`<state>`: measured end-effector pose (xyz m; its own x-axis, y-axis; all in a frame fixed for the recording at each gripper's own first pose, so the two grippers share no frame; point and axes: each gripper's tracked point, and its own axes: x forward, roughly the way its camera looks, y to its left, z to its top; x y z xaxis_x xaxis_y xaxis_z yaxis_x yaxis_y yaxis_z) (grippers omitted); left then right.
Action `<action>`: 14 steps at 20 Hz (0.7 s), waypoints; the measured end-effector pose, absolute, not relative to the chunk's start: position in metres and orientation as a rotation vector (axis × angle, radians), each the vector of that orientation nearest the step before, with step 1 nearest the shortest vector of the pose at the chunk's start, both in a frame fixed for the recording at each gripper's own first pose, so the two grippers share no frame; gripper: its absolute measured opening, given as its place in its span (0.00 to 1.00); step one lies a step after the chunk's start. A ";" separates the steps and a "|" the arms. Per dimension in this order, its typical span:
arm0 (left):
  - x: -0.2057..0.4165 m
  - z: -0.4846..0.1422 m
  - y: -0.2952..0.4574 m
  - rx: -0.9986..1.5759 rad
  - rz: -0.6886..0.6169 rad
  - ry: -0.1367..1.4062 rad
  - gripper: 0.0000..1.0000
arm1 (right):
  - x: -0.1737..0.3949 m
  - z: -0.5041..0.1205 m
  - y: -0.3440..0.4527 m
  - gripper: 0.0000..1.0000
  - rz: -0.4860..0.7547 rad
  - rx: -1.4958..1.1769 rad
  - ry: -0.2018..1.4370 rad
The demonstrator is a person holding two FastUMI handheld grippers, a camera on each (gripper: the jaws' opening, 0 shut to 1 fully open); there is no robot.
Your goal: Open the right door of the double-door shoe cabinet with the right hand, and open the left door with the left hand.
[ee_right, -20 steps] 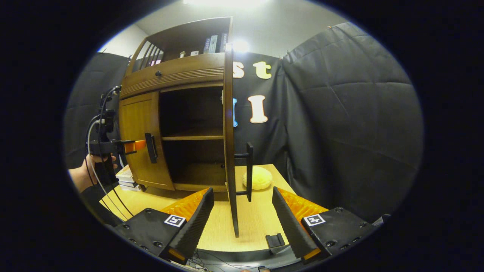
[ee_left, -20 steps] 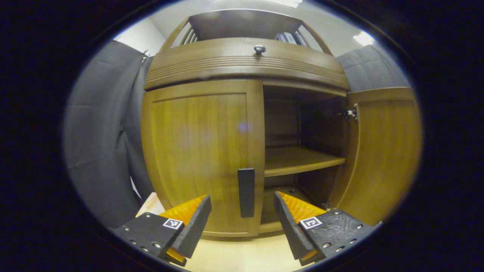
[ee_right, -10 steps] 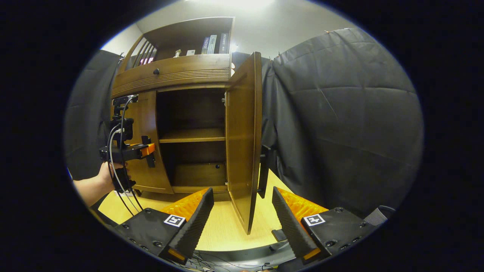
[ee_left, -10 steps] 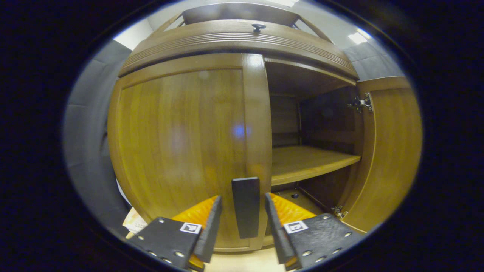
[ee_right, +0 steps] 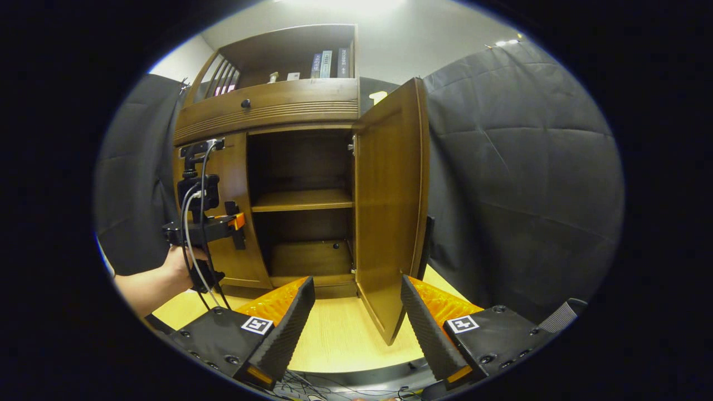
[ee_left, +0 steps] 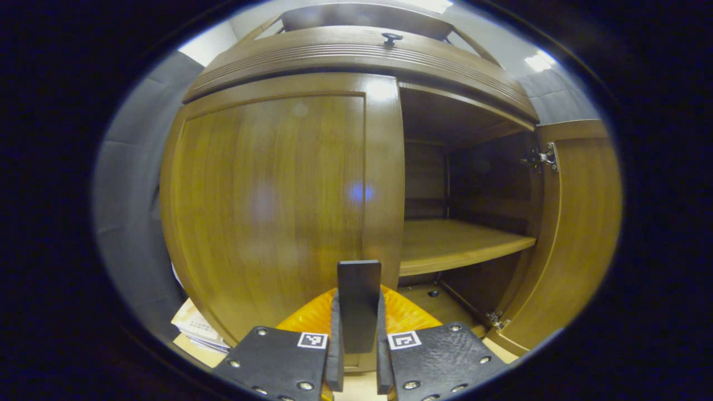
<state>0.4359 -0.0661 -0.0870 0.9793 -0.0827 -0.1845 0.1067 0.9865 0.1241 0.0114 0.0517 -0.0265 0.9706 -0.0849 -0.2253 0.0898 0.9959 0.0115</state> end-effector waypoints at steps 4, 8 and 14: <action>0.432 -0.090 -0.064 0.116 -0.114 0.203 0.14 | 0.009 -0.027 0.058 0.93 -0.073 0.031 0.227; 0.417 -0.087 -0.064 0.122 -0.143 0.204 0.14 | 0.010 -0.026 0.060 0.93 -0.066 0.046 0.211; 0.379 -0.082 -0.053 0.106 -0.179 0.210 0.14 | 0.010 -0.028 0.068 0.92 -0.034 0.068 0.186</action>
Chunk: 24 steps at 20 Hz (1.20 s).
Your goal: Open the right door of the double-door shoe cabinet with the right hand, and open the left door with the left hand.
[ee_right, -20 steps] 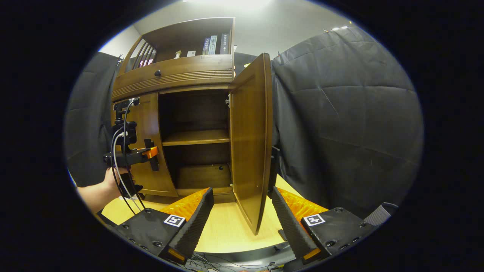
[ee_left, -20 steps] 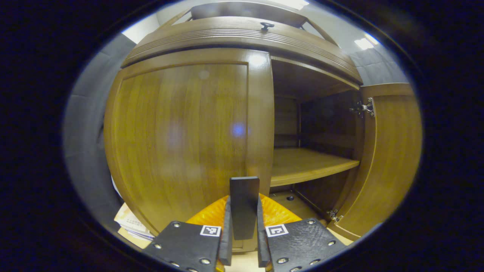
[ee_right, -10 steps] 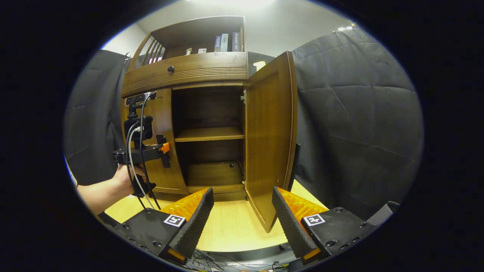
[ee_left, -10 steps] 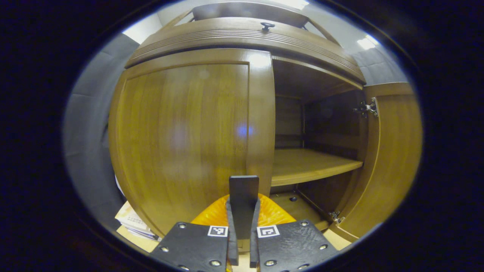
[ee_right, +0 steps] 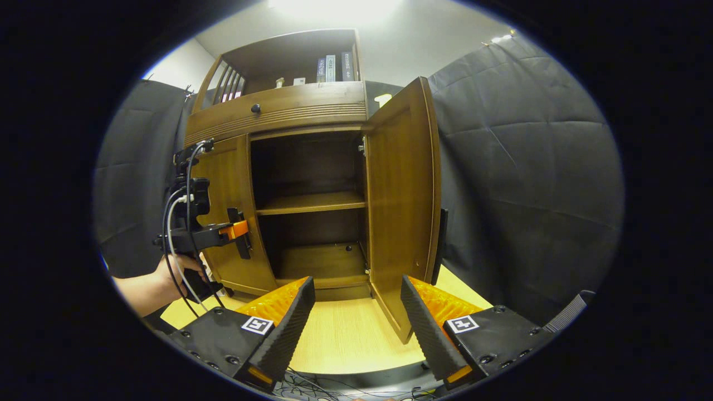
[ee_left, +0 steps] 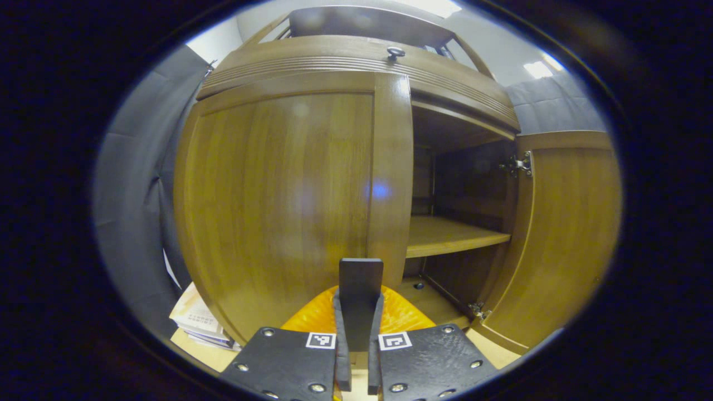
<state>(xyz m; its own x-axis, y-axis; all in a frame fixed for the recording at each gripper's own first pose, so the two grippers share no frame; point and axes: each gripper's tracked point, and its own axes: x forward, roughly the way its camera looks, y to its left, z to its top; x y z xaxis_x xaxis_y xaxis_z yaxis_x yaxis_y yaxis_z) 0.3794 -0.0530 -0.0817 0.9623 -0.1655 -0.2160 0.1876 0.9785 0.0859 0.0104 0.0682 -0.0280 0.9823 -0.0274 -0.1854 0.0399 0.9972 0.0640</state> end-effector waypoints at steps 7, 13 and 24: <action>0.322 -0.070 -0.026 0.108 -0.198 0.182 0.14 | 0.019 -0.022 0.082 0.93 0.038 0.081 0.147; 0.282 -0.060 0.007 0.113 -0.186 0.156 0.12 | 0.035 -0.028 0.103 0.97 0.134 0.080 0.165; 0.231 -0.048 0.073 0.144 -0.089 0.132 0.13 | 0.061 -0.028 0.148 0.93 0.284 0.070 0.164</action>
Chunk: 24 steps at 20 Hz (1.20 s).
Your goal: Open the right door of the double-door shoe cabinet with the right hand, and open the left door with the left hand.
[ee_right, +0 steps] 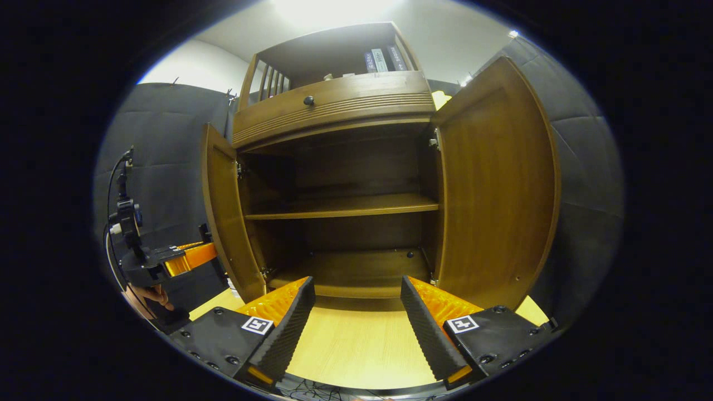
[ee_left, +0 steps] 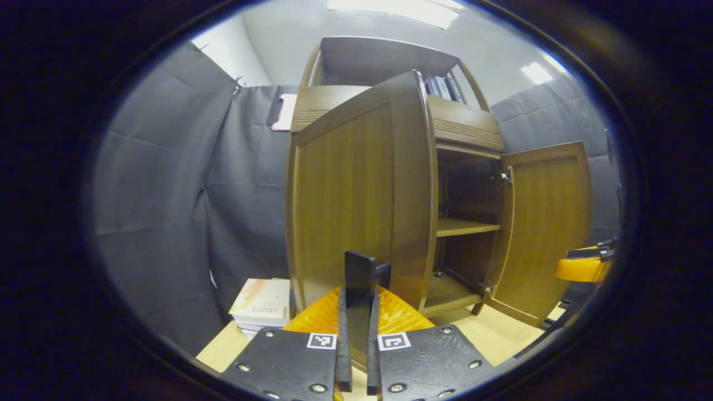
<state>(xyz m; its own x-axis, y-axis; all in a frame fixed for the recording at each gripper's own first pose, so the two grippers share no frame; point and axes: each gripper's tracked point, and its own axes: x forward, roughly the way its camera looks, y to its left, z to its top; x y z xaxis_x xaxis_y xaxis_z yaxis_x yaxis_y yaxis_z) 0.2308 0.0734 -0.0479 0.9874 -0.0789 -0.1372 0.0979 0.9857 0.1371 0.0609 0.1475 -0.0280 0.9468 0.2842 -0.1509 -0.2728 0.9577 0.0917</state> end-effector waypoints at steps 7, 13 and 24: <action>0.211 -0.042 0.122 0.120 -0.069 0.152 0.13 | 0.071 -0.030 0.165 0.93 0.325 0.064 0.164; 0.211 -0.031 0.186 0.125 -0.050 0.142 0.11 | 0.078 -0.028 0.169 0.93 0.320 0.053 0.164; 0.207 -0.030 0.242 0.150 -0.117 0.167 0.11 | 0.086 -0.024 0.161 0.97 0.265 0.039 0.193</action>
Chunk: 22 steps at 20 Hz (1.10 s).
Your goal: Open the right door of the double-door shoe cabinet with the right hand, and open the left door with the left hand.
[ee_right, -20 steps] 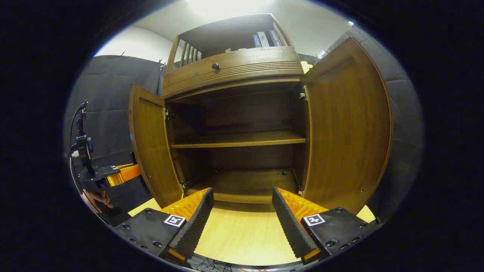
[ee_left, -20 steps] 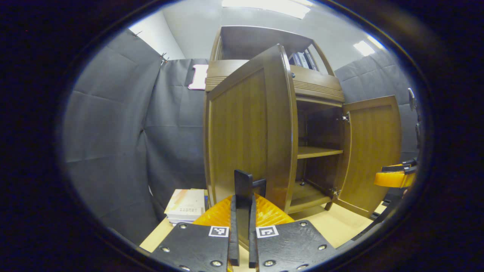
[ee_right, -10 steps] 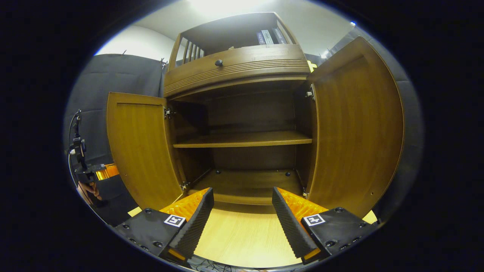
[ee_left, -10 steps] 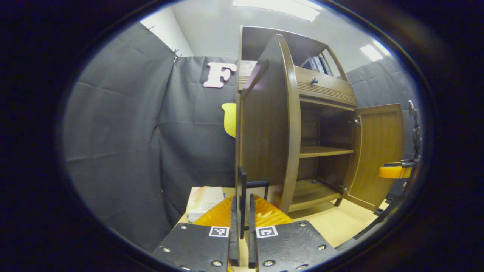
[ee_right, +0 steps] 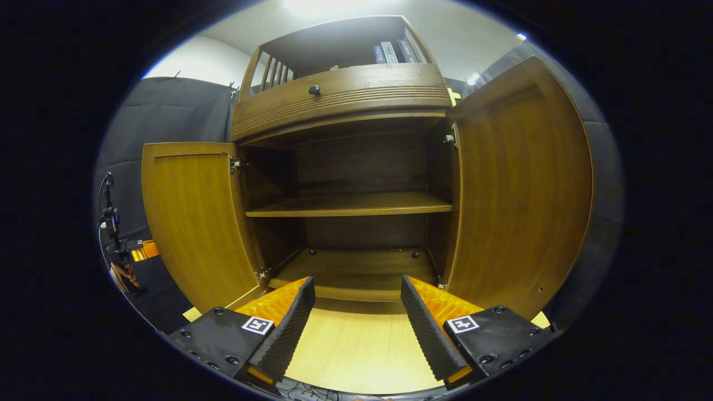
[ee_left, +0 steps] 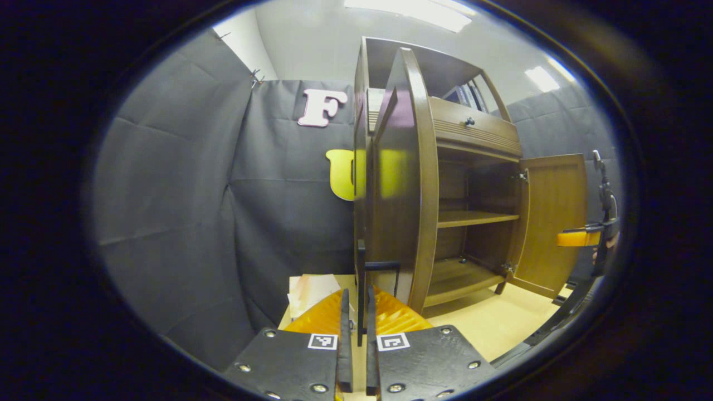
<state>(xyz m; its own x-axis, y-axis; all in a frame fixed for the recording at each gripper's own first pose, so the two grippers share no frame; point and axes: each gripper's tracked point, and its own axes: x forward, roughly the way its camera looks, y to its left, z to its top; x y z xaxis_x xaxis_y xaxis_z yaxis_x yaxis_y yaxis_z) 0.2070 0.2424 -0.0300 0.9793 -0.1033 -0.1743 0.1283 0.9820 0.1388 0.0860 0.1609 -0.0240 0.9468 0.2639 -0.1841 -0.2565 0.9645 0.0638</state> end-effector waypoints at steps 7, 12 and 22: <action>0.188 -0.028 0.244 0.145 -0.057 0.173 0.10 | 0.099 -0.015 0.144 0.97 0.235 0.036 0.175; 0.138 0.009 0.245 0.131 0.079 0.146 0.12 | 0.089 -0.023 0.118 0.93 0.192 0.075 0.193; 0.104 0.071 0.125 0.049 0.146 0.027 0.55 | 0.056 -0.011 0.073 0.95 0.172 -0.101 0.162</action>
<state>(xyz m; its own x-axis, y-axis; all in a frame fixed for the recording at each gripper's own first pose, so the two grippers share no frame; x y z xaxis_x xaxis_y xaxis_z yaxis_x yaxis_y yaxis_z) 0.1042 0.1250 0.0710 0.9890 0.1463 -0.0238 -0.1449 0.9881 0.0508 0.0558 0.0730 -0.0108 0.9722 0.1616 -0.1693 -0.1779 0.9803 -0.0862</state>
